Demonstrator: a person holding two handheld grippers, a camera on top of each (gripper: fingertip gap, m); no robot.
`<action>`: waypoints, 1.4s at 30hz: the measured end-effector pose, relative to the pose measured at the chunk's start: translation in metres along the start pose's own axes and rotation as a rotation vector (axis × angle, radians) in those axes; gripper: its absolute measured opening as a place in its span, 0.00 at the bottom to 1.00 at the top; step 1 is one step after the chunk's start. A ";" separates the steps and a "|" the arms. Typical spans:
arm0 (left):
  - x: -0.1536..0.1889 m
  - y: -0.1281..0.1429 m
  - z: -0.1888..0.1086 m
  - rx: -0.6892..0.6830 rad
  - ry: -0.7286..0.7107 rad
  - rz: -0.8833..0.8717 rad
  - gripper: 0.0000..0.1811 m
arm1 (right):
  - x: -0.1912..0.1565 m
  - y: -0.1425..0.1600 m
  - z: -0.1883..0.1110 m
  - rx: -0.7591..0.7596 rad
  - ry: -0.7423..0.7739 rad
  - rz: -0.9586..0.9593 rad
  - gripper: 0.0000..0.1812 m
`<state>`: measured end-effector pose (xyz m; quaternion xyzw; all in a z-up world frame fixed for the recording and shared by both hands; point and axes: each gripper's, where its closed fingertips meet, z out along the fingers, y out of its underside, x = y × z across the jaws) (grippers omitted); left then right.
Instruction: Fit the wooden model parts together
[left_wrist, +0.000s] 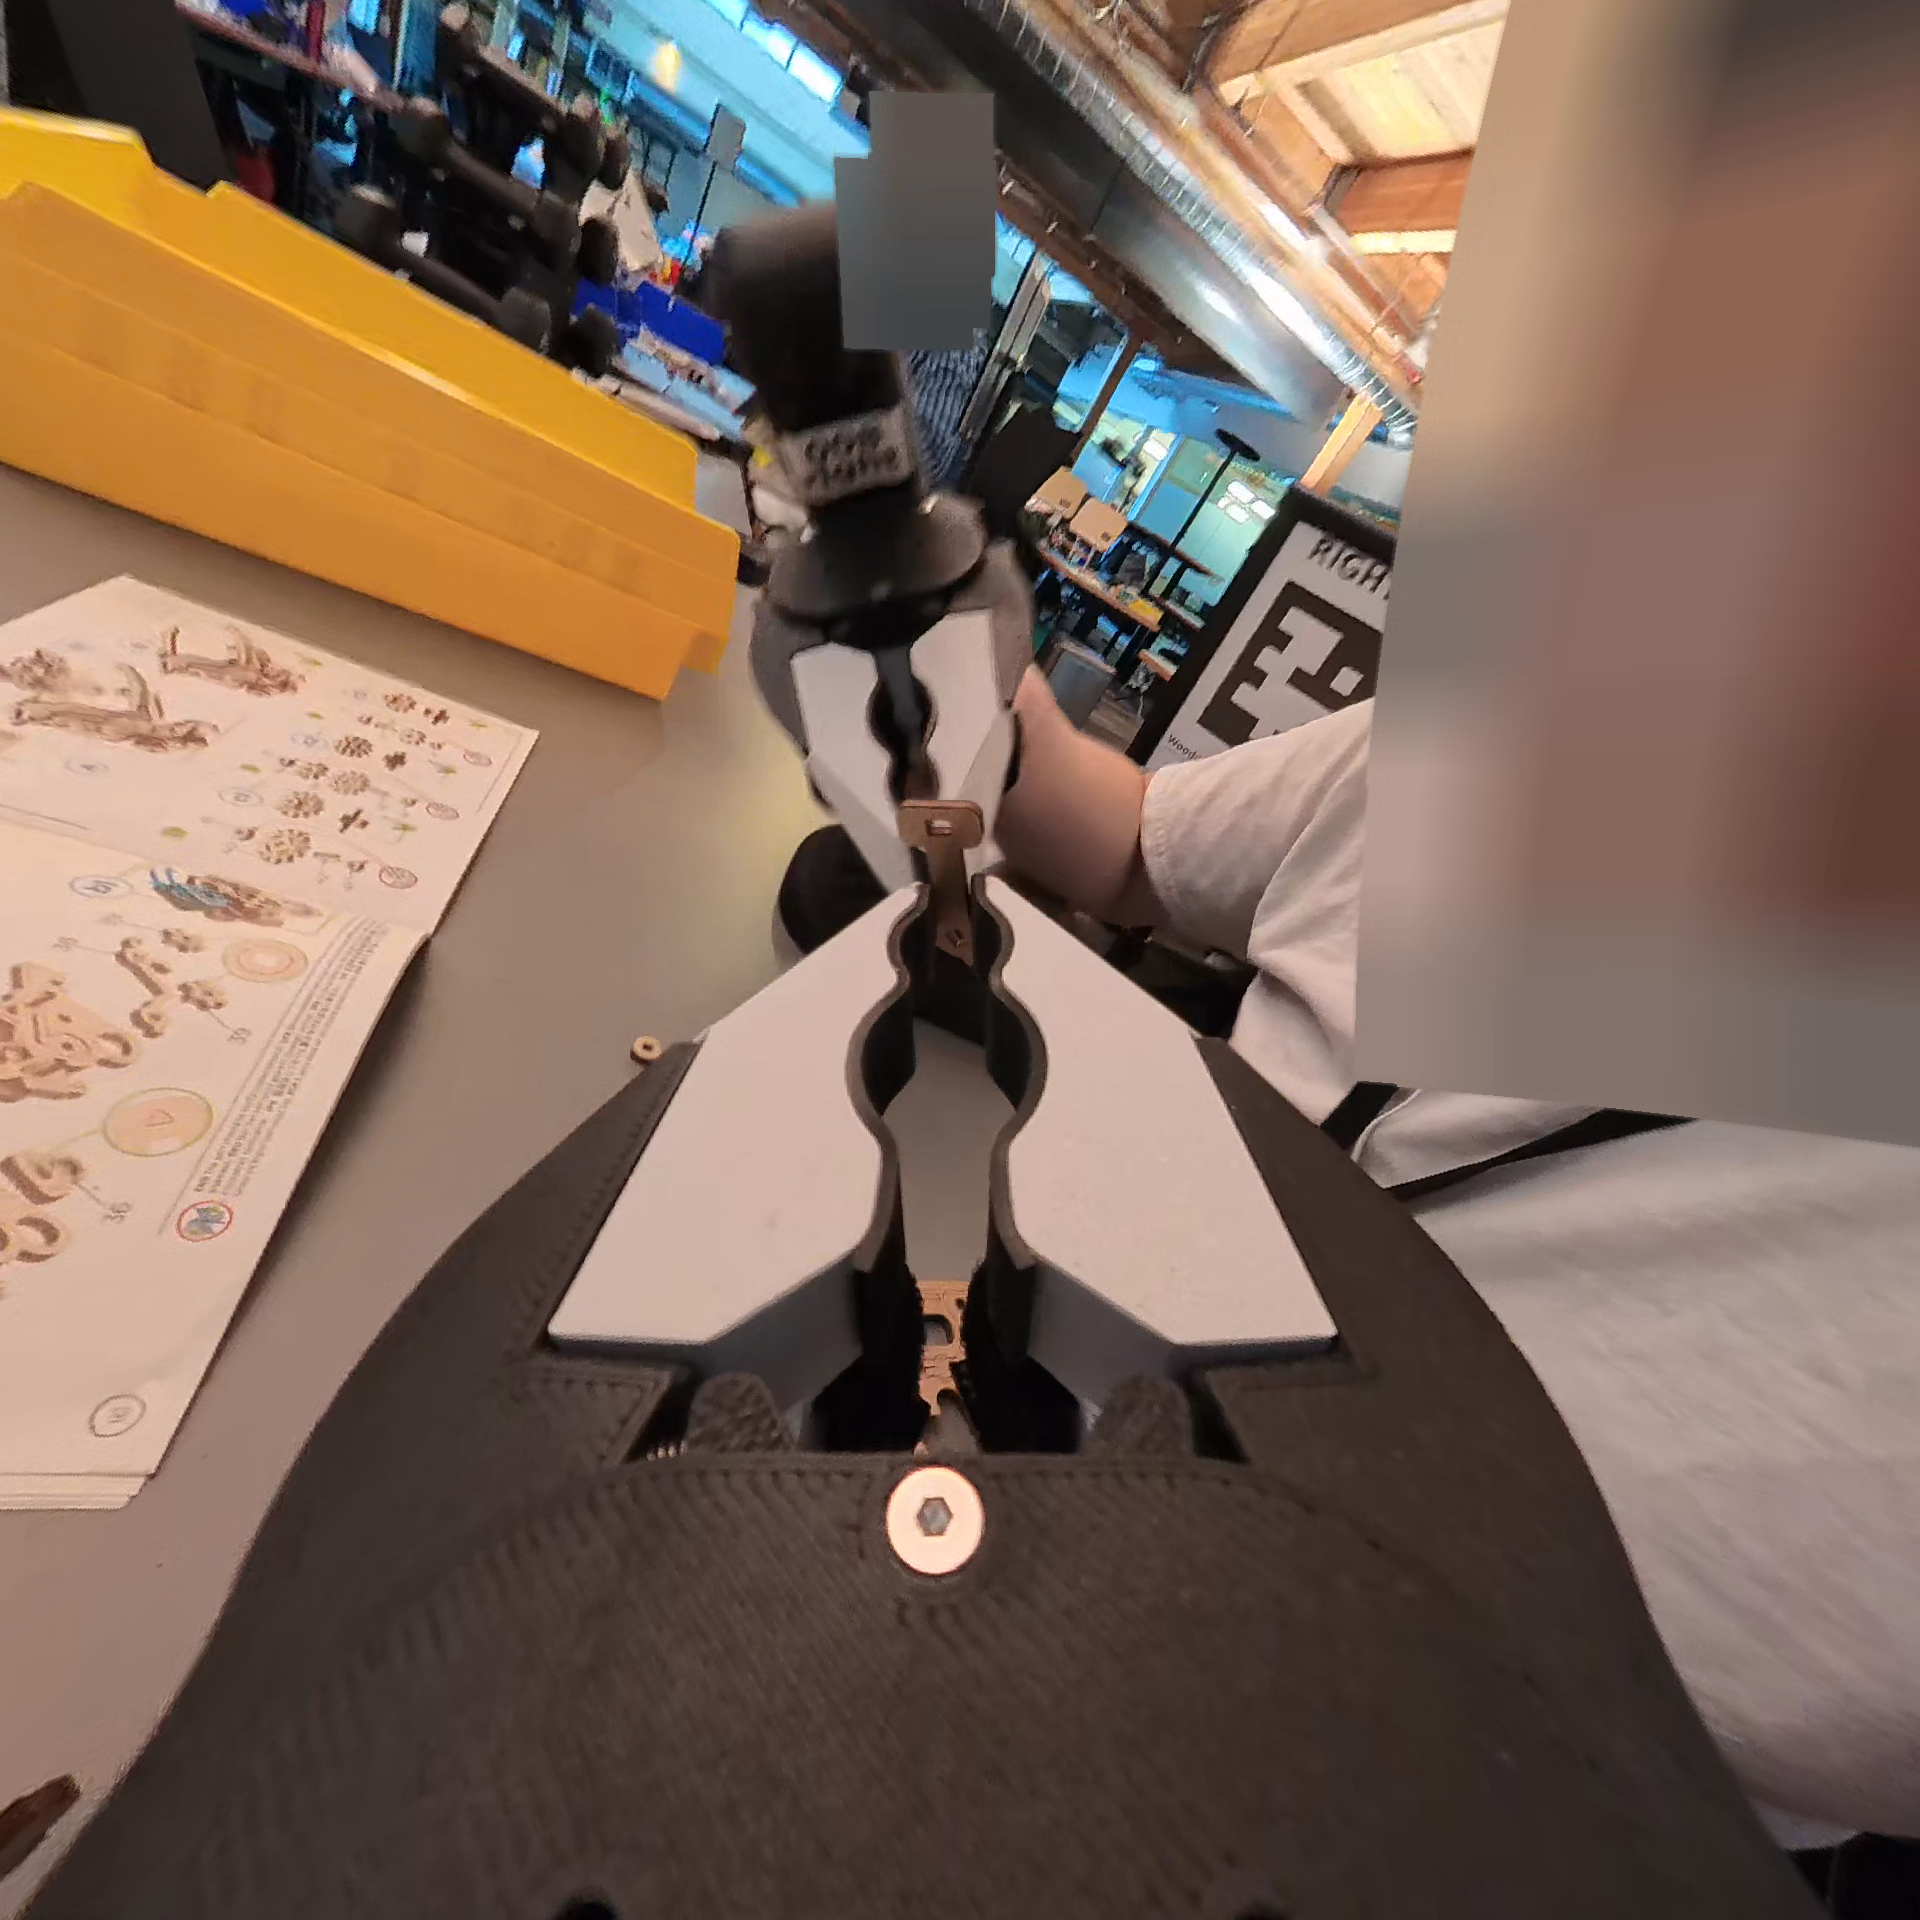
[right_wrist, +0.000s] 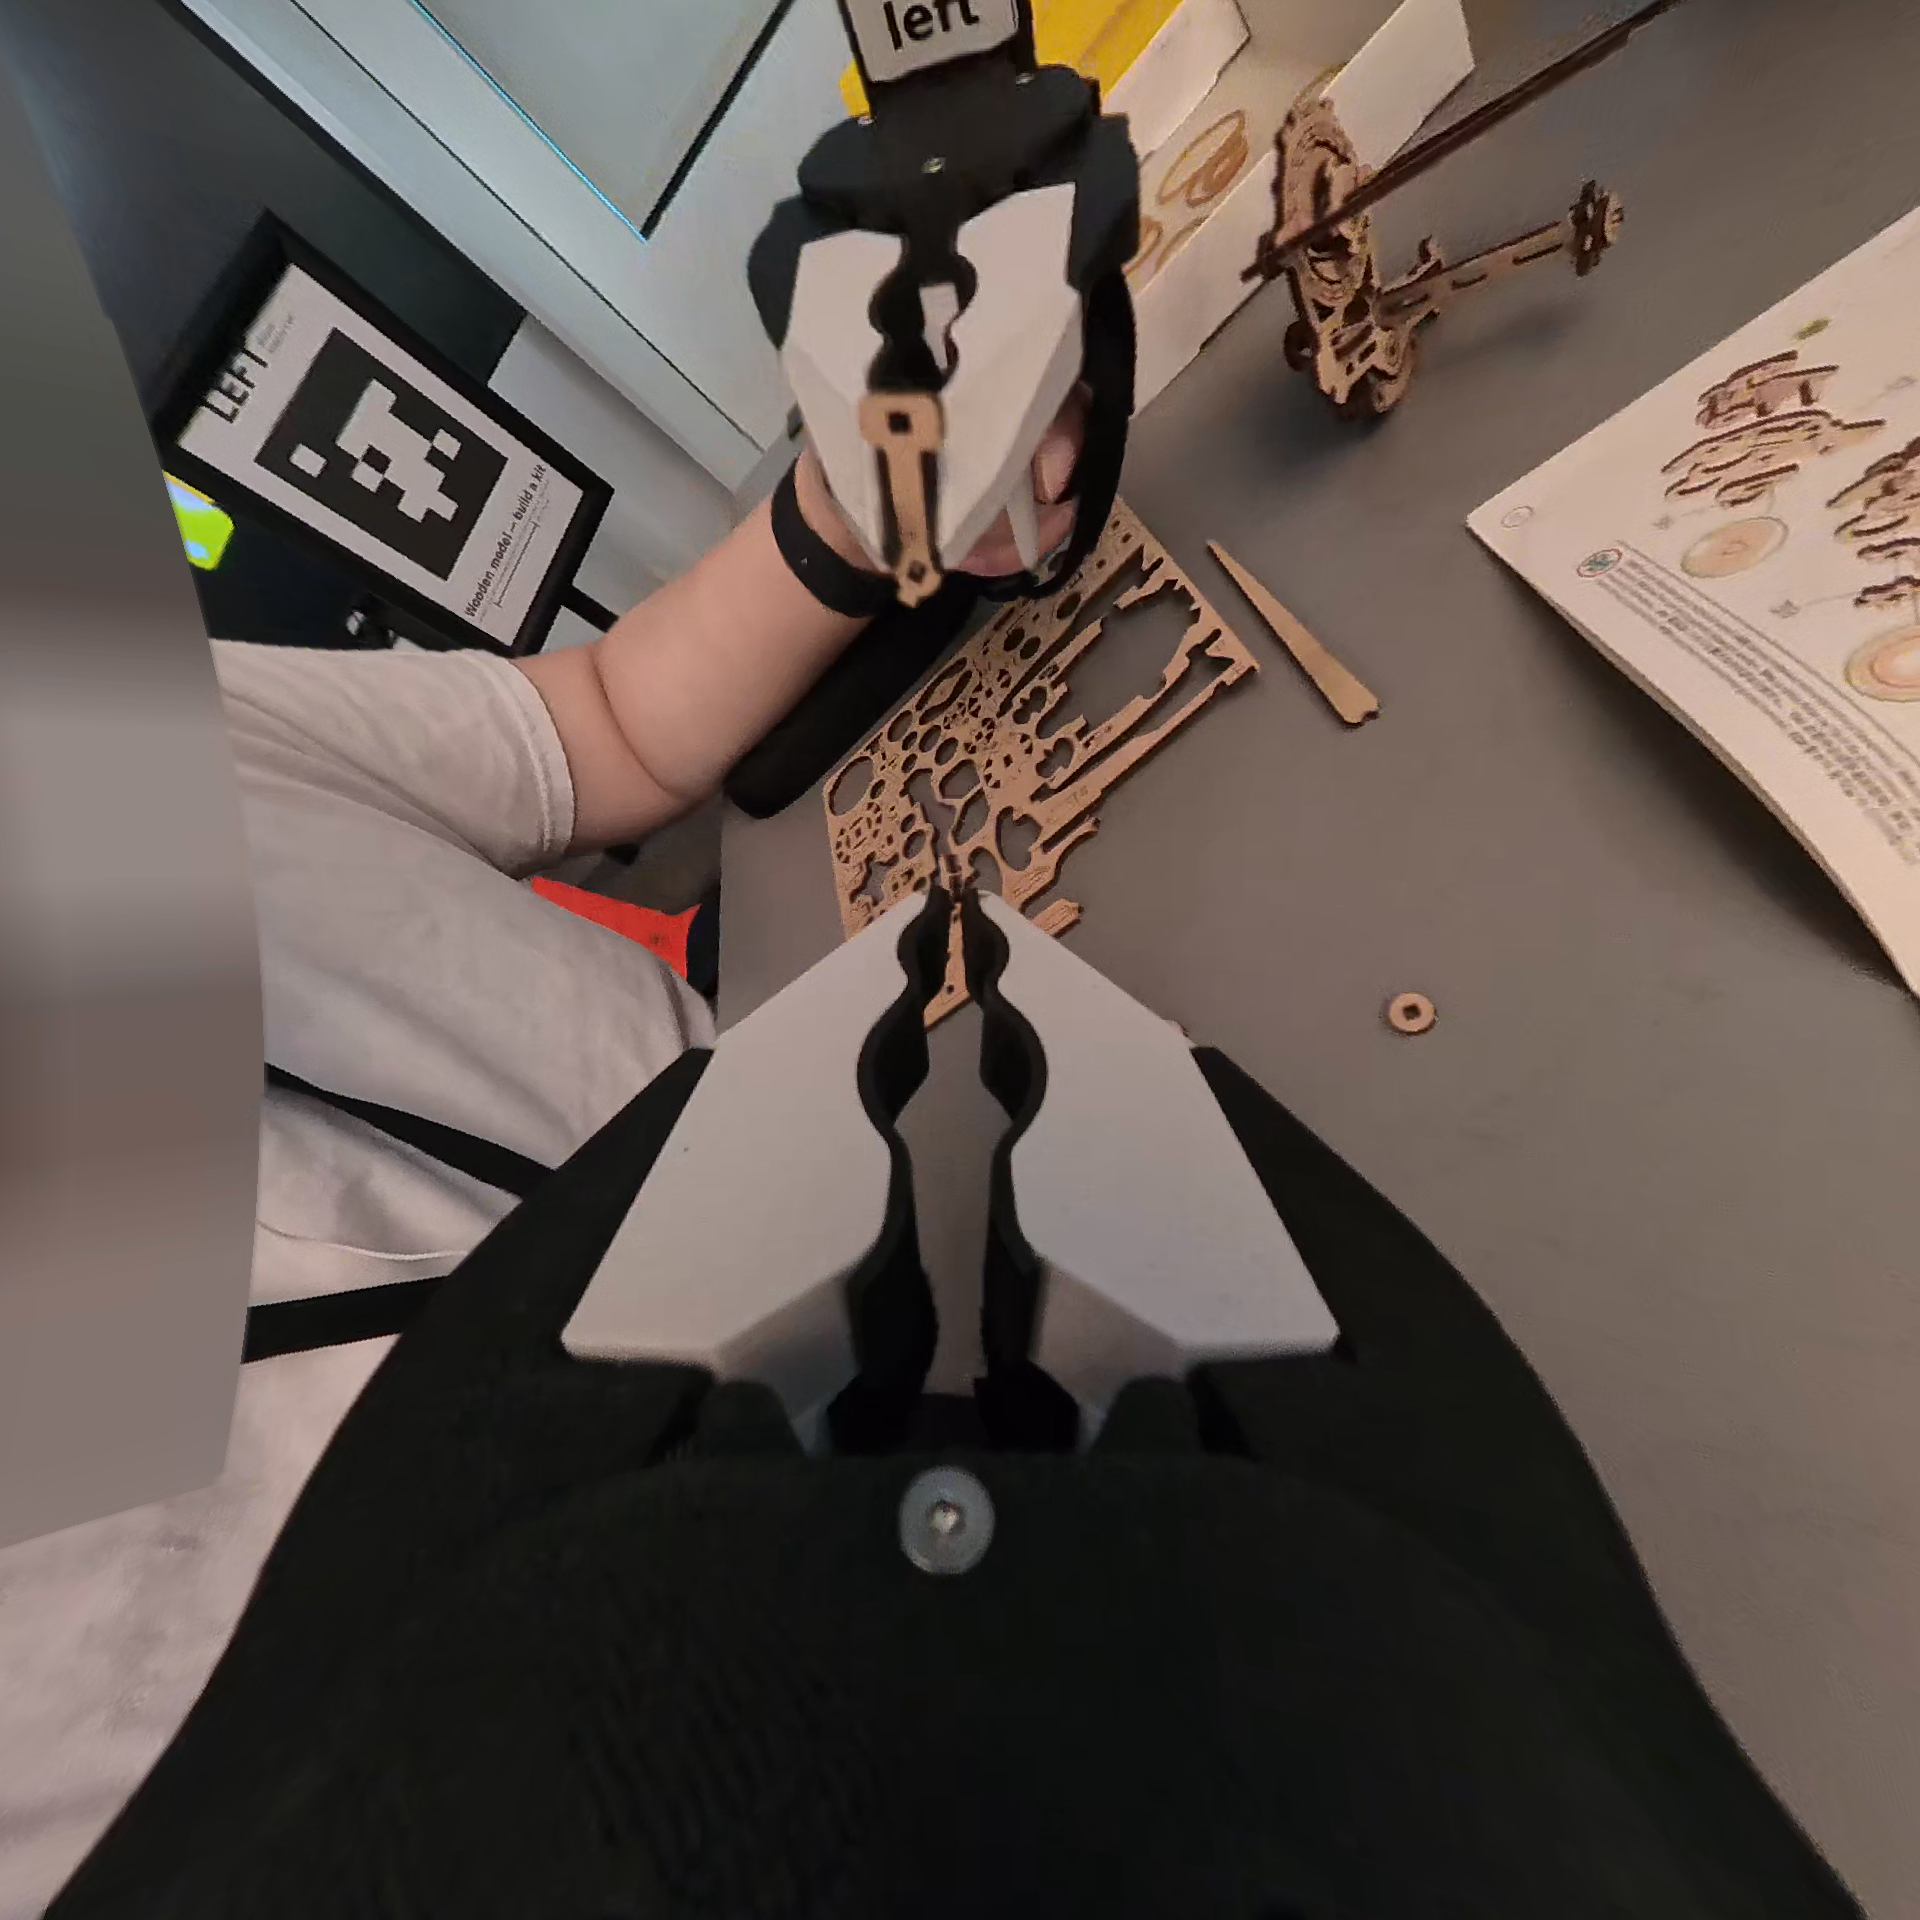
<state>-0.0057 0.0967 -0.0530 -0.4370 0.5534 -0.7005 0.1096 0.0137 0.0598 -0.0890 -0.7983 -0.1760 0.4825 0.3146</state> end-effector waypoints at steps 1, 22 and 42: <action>-0.002 0.002 0.002 -0.015 -0.015 -0.001 0.02 | -0.002 -0.001 0.000 -0.017 -0.003 0.000 0.00; -0.006 0.010 0.021 -0.011 0.014 -0.183 0.02 | -0.002 -0.024 0.014 -0.202 -0.110 0.144 0.00; -0.009 0.020 0.025 -0.065 -0.010 -0.172 0.02 | 0.003 -0.019 0.017 -0.212 -0.134 0.182 0.00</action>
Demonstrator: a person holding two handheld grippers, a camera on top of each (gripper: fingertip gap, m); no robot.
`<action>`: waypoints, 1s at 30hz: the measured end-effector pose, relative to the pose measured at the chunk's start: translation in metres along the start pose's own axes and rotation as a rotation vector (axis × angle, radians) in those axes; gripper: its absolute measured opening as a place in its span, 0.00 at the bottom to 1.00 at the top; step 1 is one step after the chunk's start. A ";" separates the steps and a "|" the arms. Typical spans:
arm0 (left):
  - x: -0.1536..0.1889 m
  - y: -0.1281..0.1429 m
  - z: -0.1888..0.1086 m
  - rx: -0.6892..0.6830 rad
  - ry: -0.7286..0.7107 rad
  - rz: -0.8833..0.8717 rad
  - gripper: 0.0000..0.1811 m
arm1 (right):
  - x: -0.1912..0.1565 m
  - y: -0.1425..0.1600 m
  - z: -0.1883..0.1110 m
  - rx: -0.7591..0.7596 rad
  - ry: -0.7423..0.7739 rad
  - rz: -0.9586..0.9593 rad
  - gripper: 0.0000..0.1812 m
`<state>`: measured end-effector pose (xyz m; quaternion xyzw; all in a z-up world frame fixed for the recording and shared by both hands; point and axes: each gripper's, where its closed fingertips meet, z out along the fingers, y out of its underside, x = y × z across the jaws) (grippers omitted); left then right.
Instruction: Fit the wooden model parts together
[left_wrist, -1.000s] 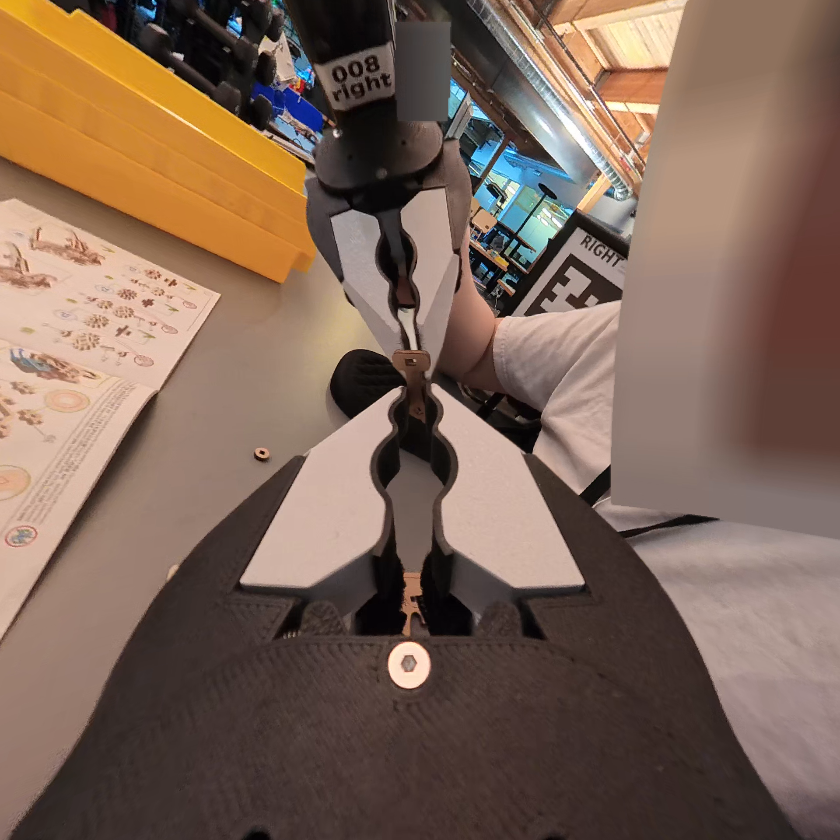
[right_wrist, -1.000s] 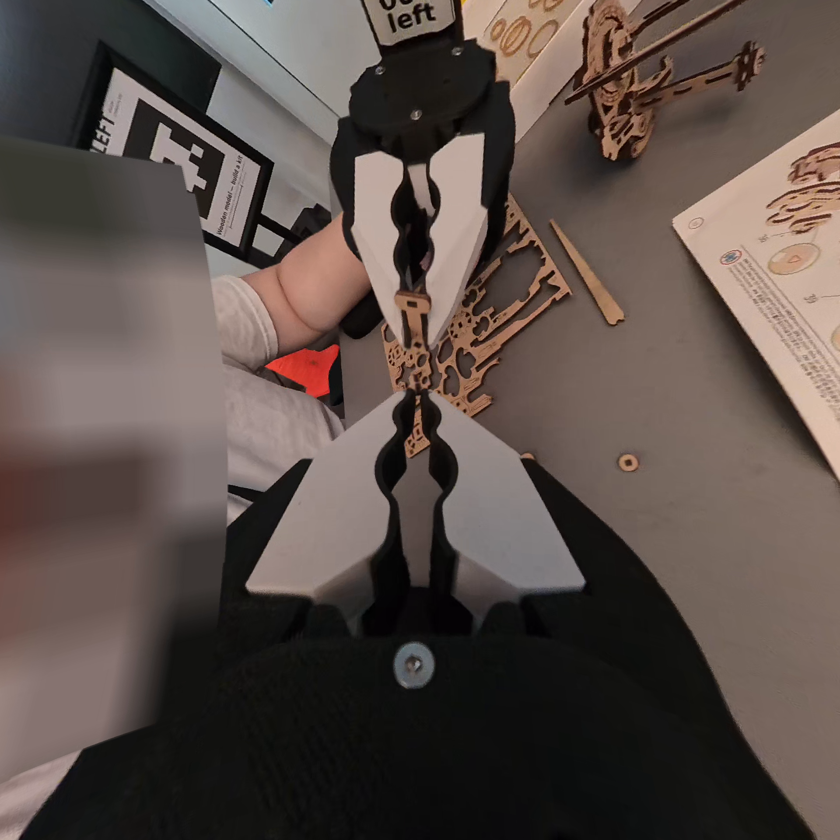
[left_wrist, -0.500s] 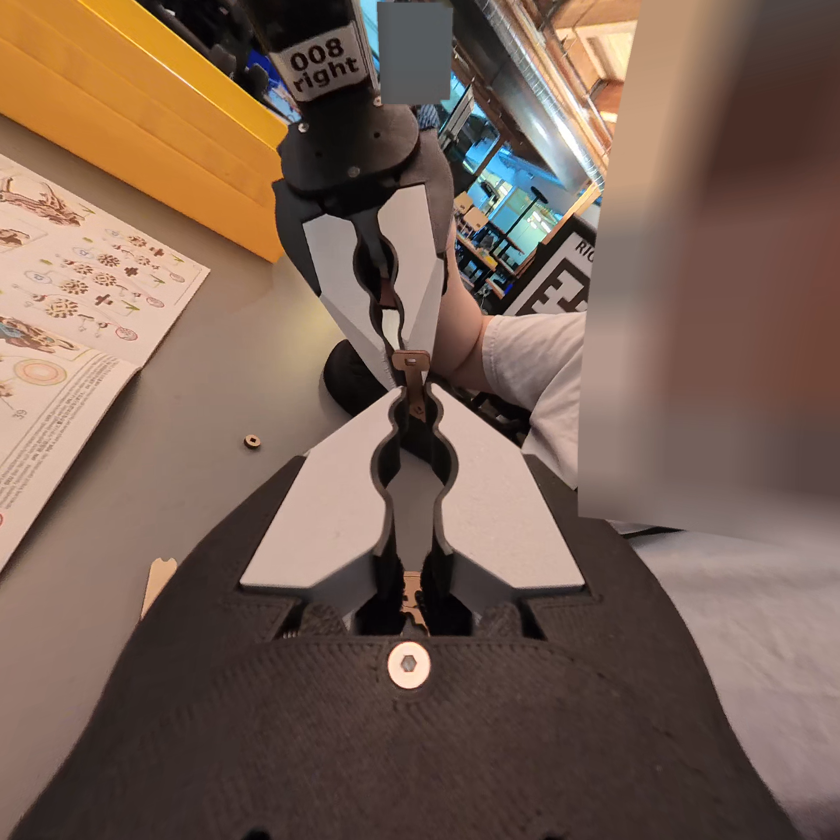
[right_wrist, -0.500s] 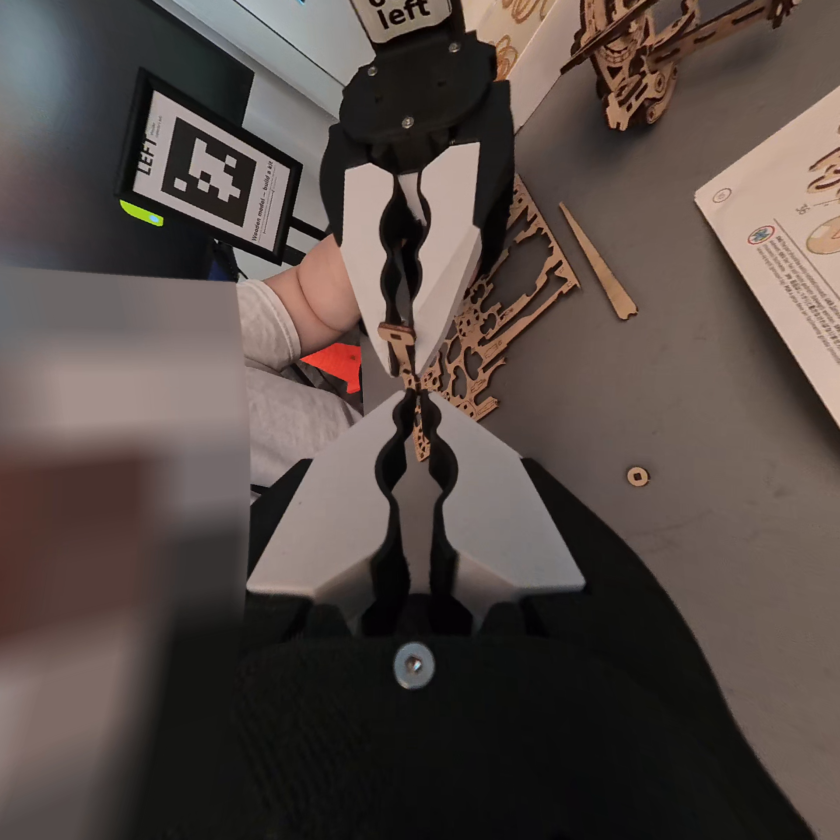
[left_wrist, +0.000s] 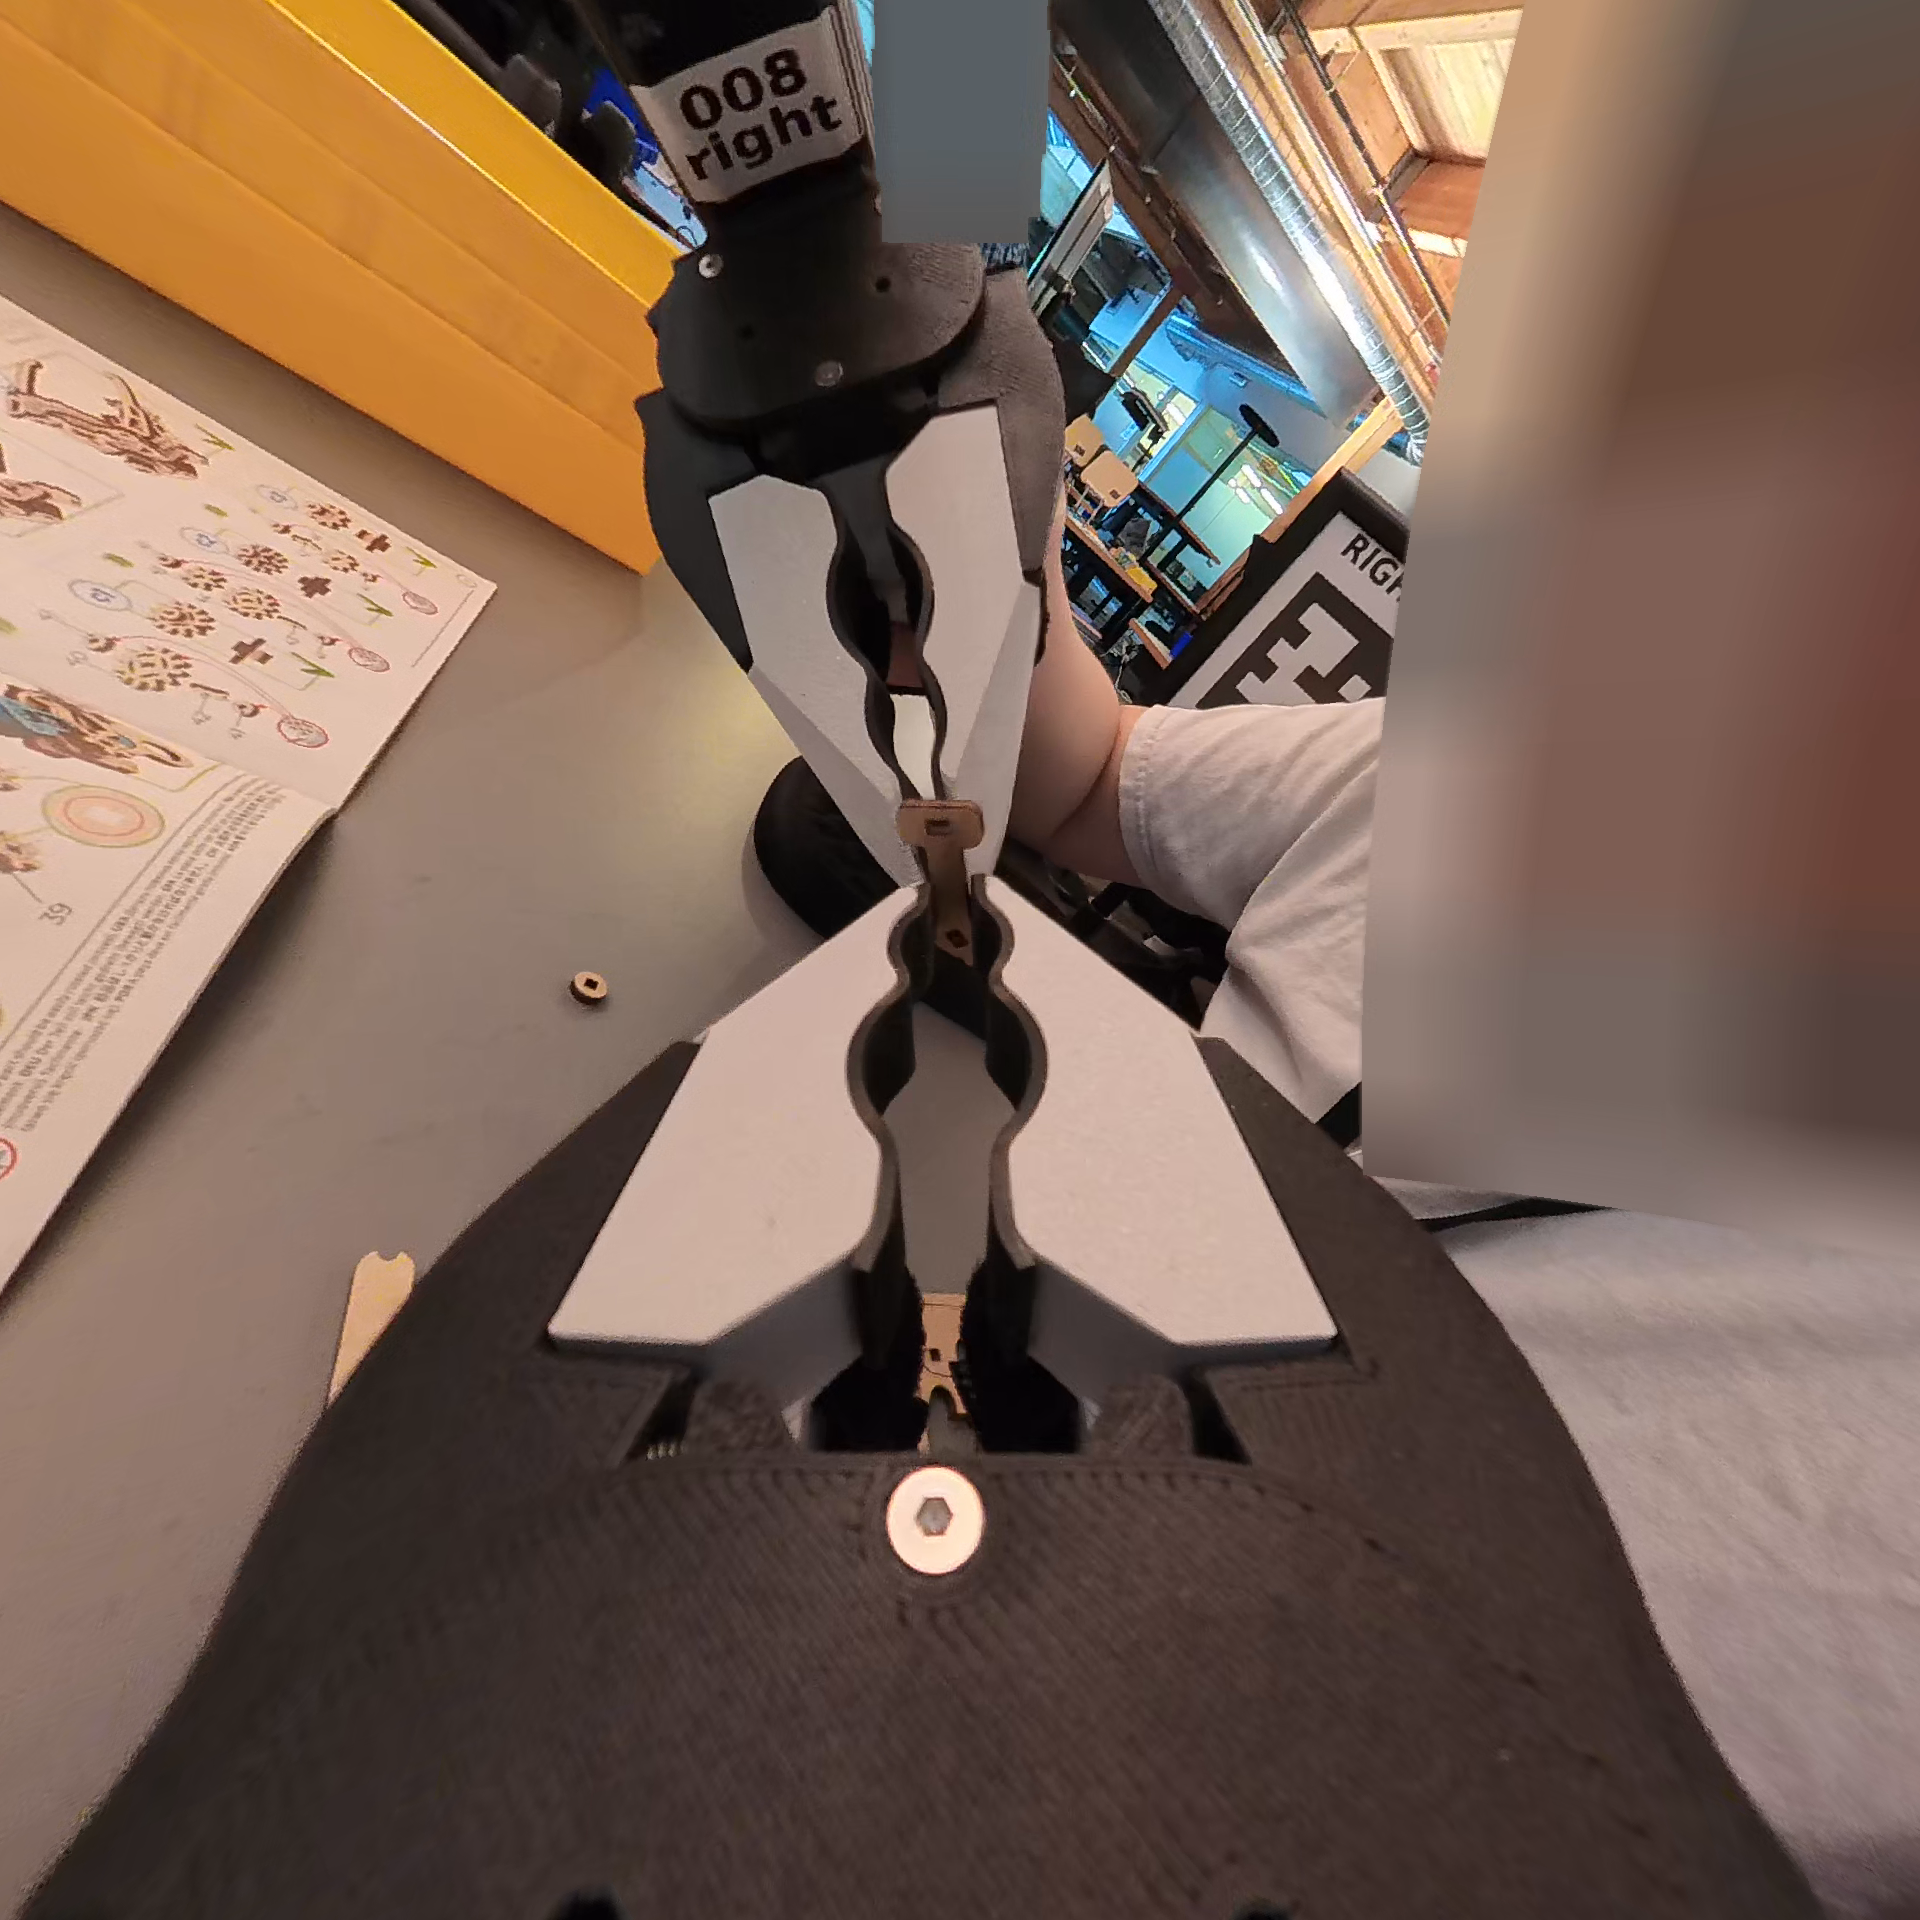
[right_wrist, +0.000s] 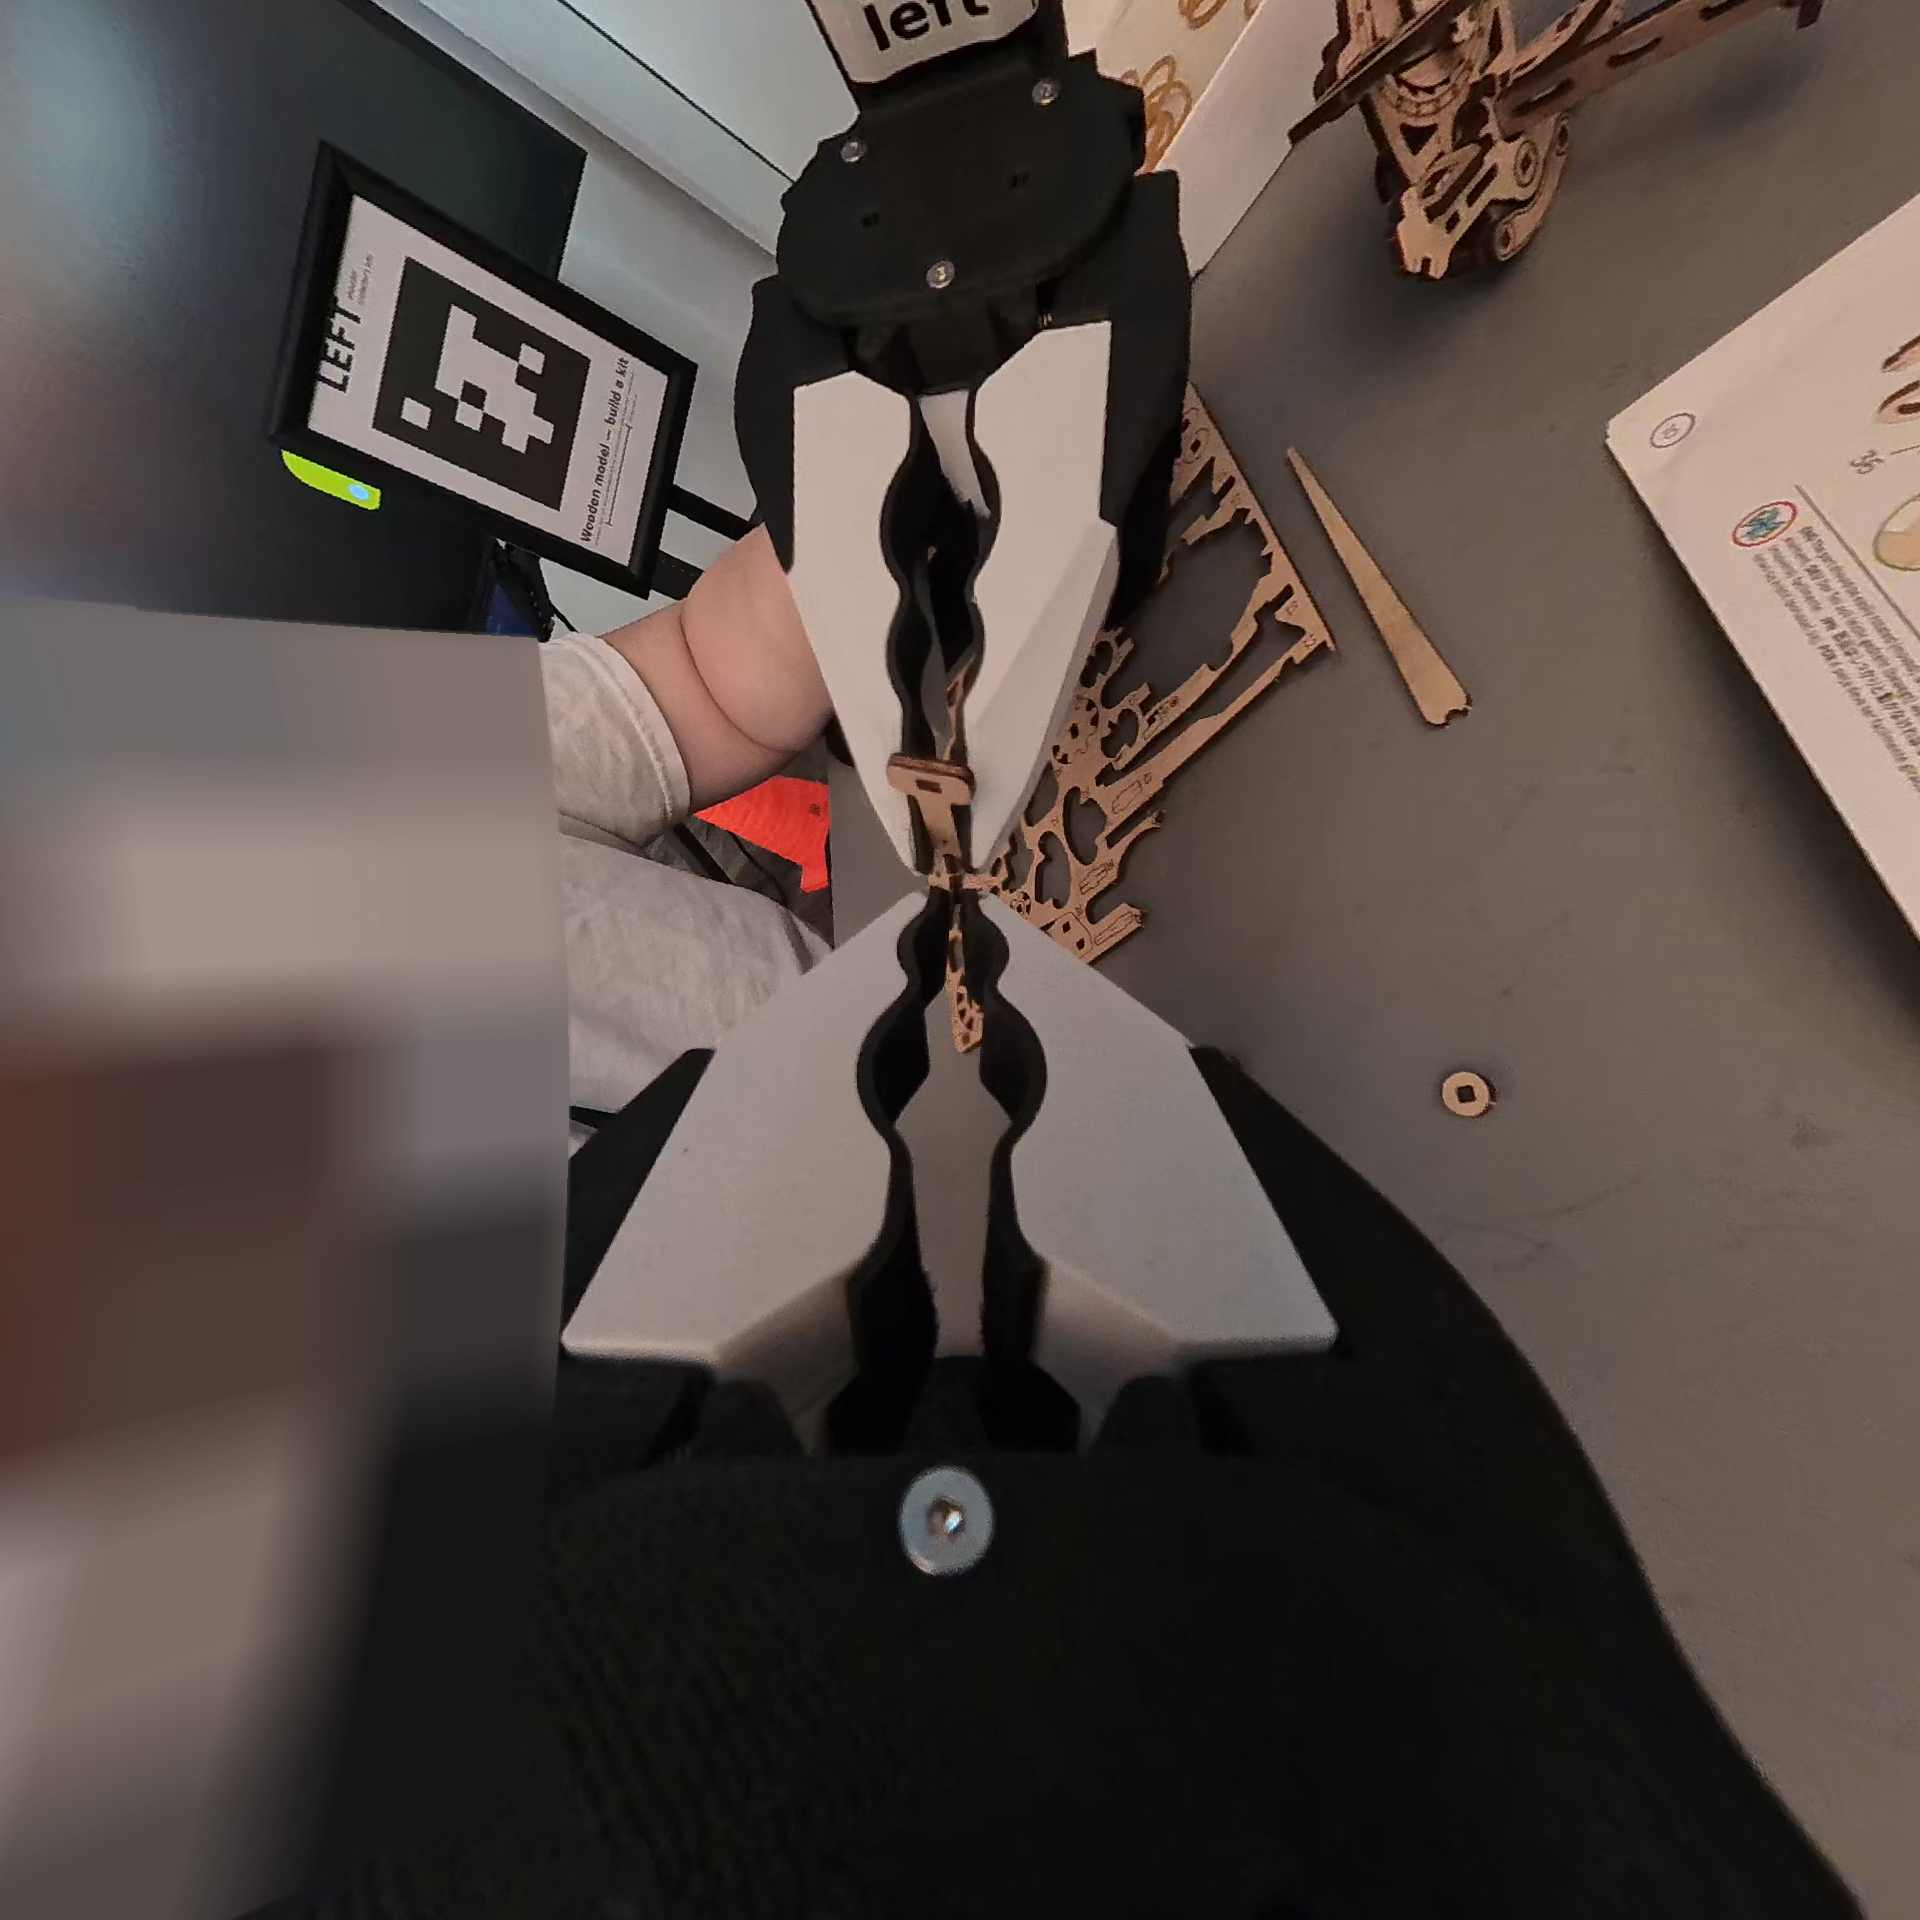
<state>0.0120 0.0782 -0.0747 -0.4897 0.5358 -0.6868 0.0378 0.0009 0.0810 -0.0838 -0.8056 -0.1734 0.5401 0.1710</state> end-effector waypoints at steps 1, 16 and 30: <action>0.000 0.000 0.000 -0.001 0.000 0.000 0.02 | 0.000 0.000 0.000 -0.001 0.001 0.003 0.00; -0.020 0.013 0.003 -0.085 -0.145 0.008 0.02 | 0.023 0.006 0.003 -0.021 0.054 0.088 0.00; -0.022 -0.008 -0.007 0.044 -0.166 -0.009 0.02 | 0.019 -0.016 -0.006 0.132 0.011 0.073 0.00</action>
